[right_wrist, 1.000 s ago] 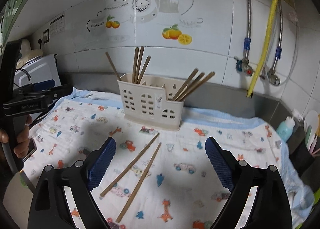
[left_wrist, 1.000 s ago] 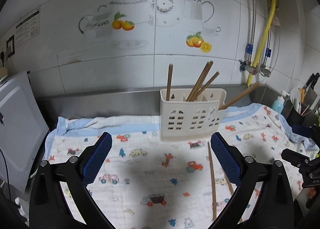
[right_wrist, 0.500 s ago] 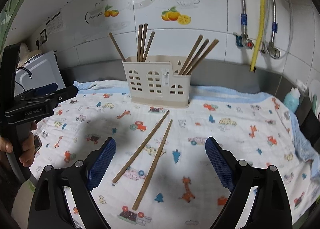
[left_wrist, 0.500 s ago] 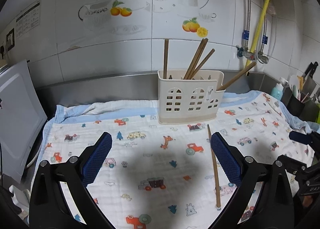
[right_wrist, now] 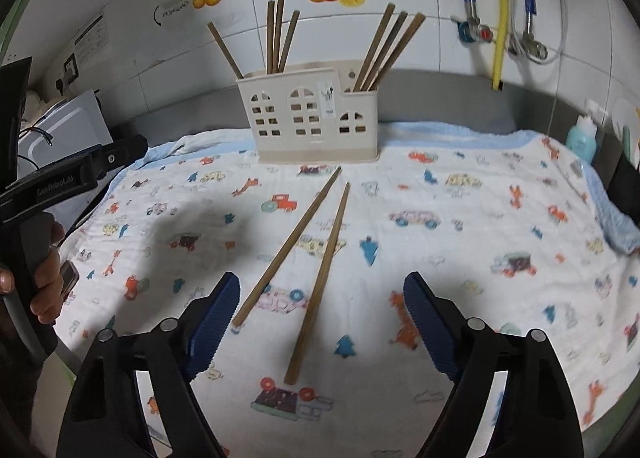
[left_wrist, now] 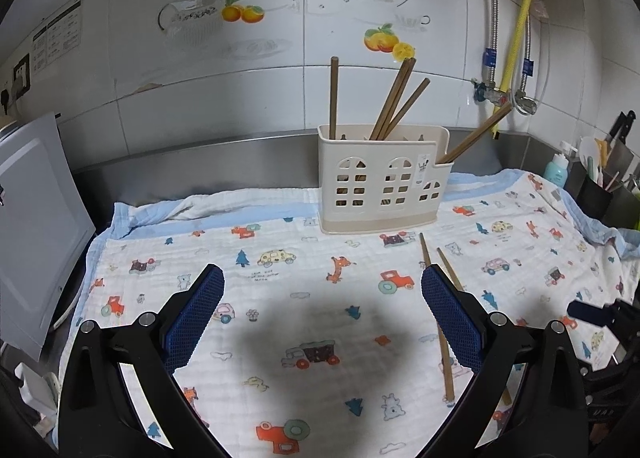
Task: Organize utensils
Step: 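Move both open tools back down toward the last two chopsticks on the cloth, then close the right tool on one chopstick while the left tool grasps the other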
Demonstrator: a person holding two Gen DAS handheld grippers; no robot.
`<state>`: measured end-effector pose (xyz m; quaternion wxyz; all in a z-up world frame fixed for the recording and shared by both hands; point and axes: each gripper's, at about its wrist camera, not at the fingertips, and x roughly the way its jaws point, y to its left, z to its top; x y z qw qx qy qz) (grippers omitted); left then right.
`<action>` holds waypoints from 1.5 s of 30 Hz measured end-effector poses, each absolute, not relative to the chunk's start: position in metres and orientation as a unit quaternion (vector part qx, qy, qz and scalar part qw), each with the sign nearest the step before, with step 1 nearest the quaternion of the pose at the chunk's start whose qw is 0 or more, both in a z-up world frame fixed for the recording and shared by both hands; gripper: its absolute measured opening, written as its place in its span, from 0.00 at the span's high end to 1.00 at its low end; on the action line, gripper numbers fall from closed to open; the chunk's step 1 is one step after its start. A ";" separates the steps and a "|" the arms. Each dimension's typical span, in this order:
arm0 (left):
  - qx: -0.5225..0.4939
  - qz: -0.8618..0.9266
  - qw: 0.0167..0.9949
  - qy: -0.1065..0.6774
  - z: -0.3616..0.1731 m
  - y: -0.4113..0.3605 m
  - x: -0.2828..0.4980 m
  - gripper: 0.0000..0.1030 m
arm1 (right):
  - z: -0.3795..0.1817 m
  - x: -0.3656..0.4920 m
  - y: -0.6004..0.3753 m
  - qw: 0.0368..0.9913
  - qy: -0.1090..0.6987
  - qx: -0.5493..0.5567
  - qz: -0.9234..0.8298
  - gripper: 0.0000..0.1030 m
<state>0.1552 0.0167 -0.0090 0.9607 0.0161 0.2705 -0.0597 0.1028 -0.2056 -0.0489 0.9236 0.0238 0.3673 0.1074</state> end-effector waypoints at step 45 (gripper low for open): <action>-0.014 -0.098 0.935 0.339 -0.064 -0.002 0.157 0.06 | -0.112 0.125 -0.183 0.910 0.410 0.030 0.053 0.93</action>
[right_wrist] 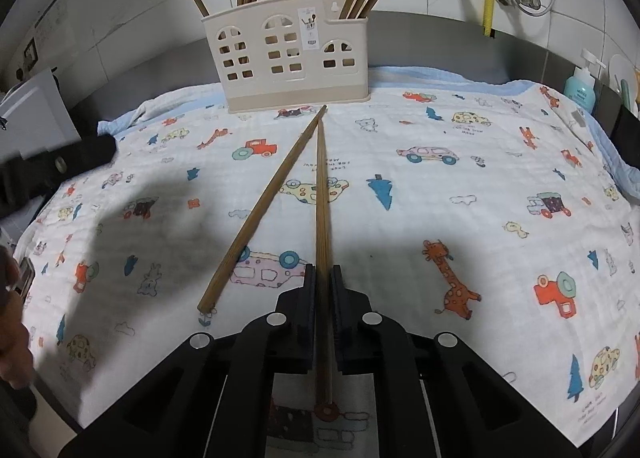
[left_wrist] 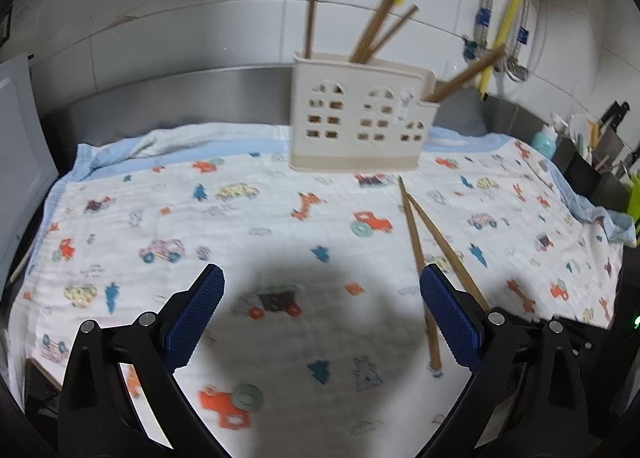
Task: Organize utensils
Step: 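Close the right tool on one chopstick while the left tool grasps the other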
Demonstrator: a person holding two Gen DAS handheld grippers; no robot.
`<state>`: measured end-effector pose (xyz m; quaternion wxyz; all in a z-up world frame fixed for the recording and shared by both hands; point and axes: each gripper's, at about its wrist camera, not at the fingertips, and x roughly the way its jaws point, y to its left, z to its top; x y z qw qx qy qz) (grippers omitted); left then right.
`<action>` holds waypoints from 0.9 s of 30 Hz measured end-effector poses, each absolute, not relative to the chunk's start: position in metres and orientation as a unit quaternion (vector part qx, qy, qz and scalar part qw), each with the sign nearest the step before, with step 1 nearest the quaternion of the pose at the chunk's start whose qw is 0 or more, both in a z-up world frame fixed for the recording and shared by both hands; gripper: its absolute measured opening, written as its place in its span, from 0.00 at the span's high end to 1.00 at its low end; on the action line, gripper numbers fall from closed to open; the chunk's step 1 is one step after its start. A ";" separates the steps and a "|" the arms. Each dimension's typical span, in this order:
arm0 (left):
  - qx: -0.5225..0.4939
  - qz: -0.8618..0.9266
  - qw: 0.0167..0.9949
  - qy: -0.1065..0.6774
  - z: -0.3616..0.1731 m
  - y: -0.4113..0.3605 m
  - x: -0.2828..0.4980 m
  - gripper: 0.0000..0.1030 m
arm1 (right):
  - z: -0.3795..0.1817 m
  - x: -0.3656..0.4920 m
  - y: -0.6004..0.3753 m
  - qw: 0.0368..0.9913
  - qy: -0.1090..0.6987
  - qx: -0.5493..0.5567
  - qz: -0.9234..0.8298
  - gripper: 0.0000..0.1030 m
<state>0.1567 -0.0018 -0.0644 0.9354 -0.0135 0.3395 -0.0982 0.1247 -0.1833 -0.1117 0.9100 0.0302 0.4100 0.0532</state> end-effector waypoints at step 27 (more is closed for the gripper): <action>0.002 -0.186 0.889 0.418 -0.115 -0.087 0.168 0.76 | -0.076 0.110 -0.236 0.927 0.366 0.037 0.076 0.93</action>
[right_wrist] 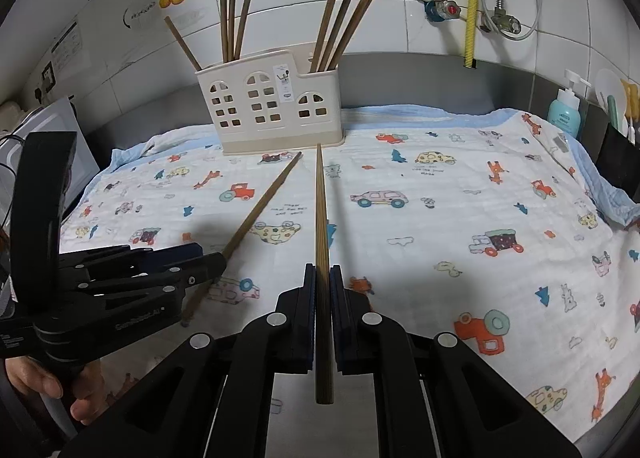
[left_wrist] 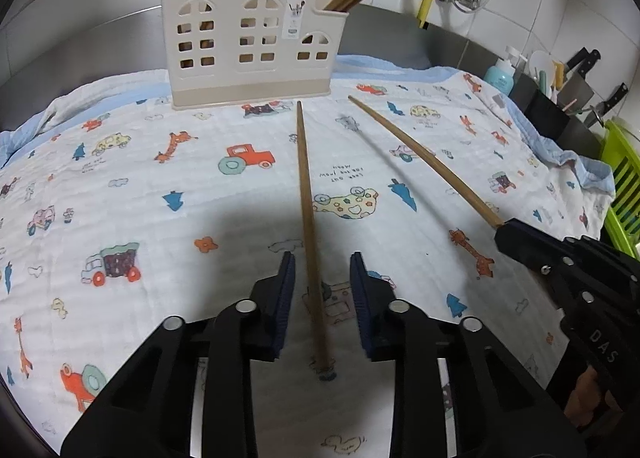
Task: Organize utensils
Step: 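Close the right tool on one chopstick while the left tool grasps the other, then lift both held chopsticks upright over the beige holder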
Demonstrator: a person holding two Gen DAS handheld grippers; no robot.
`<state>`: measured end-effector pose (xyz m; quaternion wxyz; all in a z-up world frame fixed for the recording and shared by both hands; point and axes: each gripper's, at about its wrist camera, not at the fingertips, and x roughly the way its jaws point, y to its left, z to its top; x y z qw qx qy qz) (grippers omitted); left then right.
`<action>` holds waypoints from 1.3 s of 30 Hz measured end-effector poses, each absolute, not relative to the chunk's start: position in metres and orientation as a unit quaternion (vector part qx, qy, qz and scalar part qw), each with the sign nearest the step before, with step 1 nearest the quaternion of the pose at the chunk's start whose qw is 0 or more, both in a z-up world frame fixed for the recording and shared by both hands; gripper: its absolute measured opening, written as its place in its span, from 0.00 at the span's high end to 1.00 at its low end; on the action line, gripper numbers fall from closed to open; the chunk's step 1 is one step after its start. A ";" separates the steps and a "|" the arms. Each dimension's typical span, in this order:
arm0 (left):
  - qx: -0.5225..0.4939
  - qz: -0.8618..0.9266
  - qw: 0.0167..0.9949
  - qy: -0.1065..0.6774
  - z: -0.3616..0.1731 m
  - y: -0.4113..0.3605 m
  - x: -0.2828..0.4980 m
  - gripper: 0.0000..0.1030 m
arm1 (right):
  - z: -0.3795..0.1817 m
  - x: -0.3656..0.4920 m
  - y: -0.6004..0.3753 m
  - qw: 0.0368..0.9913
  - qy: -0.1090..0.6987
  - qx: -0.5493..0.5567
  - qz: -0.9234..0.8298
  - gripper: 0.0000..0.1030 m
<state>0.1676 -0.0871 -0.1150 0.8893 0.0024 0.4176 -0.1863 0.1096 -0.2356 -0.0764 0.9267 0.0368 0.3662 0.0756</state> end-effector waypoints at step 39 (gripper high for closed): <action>-0.031 -0.207 0.914 0.348 -0.037 -0.062 0.159 0.94 | 0.005 0.127 -0.242 0.939 0.316 0.032 0.134 0.93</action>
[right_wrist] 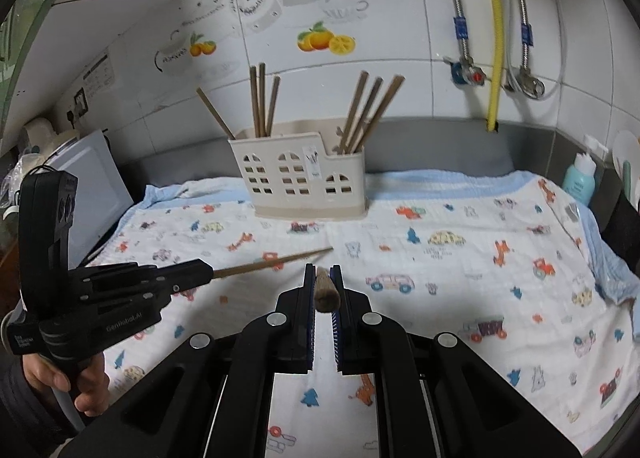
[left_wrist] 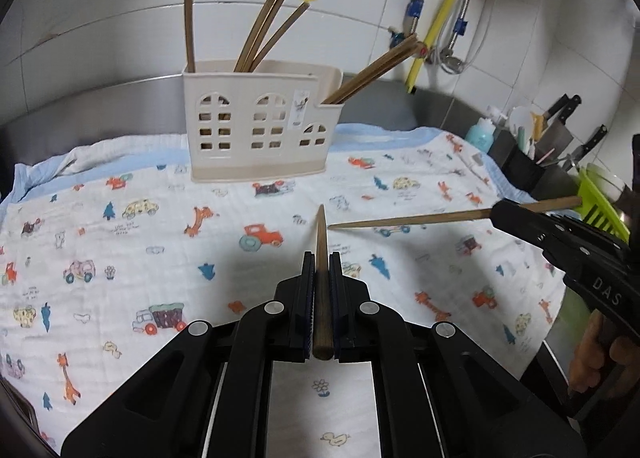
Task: Organize utensils
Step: 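Lift both held chopsticks upright over the beige holder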
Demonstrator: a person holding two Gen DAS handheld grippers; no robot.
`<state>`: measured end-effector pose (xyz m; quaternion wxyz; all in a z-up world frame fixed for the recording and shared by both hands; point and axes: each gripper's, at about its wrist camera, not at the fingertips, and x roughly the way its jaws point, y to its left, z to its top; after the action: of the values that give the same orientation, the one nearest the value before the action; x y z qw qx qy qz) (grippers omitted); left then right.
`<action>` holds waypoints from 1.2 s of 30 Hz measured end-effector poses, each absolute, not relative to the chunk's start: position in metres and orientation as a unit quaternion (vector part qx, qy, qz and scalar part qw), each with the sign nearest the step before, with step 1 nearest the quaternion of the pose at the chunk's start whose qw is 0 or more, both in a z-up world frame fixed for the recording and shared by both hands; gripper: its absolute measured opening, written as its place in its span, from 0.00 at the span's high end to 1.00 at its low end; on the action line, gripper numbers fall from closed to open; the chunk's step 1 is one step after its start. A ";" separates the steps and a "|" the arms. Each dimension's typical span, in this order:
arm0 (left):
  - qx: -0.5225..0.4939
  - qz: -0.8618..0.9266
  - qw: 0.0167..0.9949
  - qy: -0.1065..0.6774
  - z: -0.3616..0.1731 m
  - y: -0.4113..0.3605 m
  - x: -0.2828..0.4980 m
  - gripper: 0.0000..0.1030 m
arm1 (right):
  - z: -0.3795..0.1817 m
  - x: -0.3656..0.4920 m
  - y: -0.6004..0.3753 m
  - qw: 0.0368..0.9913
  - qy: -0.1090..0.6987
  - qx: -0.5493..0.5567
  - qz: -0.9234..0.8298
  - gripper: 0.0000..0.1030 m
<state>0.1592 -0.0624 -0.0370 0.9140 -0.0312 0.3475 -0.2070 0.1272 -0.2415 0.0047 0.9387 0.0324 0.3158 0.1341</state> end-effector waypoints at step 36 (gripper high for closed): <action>0.038 -0.169 0.955 0.242 0.103 -0.043 0.211 0.95 | 0.145 0.224 -0.238 0.940 0.286 -0.040 0.183 0.93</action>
<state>0.2110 -0.0426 0.1030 0.9547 0.0381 0.2419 -0.1692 0.2238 -0.2382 0.1448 0.9397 -0.0405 0.2860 0.1831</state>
